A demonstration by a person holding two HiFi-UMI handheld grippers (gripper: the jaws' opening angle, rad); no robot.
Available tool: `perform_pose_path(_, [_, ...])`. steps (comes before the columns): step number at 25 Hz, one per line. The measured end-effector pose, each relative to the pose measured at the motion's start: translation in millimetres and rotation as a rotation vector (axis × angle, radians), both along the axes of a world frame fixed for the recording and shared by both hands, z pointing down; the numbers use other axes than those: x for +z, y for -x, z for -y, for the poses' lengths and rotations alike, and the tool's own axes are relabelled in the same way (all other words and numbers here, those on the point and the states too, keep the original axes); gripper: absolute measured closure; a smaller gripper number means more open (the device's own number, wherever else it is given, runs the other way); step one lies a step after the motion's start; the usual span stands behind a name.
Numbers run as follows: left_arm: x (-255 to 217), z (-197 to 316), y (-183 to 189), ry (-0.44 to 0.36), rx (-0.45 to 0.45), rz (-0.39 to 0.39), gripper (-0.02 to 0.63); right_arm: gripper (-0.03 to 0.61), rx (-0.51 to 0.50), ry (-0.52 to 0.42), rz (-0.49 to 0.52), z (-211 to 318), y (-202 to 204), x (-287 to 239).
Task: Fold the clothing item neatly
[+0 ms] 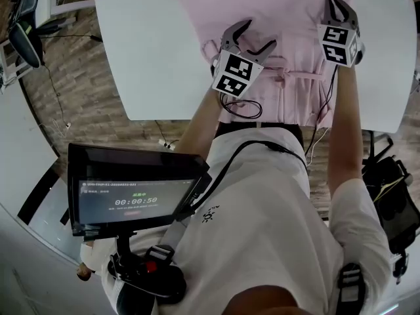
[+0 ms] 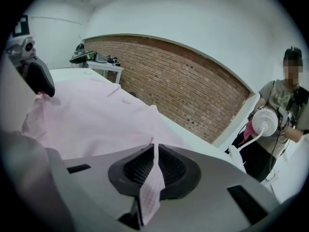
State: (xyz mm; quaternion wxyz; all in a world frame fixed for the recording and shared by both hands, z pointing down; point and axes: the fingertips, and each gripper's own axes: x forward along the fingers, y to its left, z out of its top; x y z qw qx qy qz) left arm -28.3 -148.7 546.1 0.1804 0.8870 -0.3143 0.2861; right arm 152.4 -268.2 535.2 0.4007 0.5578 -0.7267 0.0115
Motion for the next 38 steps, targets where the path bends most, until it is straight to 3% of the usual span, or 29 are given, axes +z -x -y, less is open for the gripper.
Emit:
perform_pose_path(5, [3.3,0.9,3.1,0.009,0.005,0.009,0.298,0.549,0.039,0.007,0.149,-2.4,-11.3,-6.4])
perform_pose_path(12, [20.6,-8.6,6.4,0.043,0.020,0.028,0.298,0.548,-0.021,0.065,0.403,-41.3,16.9,-17.6])
perform_pose_path(19, [8.0,-8.6,1.5,0.020,0.015,0.019,0.298,0.529,-0.025,0.168,0.435,-78.6,29.0,5.6])
perform_pose_path(25, [5.5,-13.4,-3.6,0.026,0.000,0.016,0.298,0.533,-0.025,0.240,0.376,-90.7,22.7,19.1])
perform_pose_path(32, [8.9,-13.0,-1.4,0.046,-0.005,0.011,0.298,0.552,-0.019,0.191,0.405,-104.6,15.1,-3.0])
perform_pose_path(38, [10.3,-15.9,3.1,0.044,-0.006,0.009,0.298,0.549,0.021,0.234,0.403,-117.3,10.9,15.9])
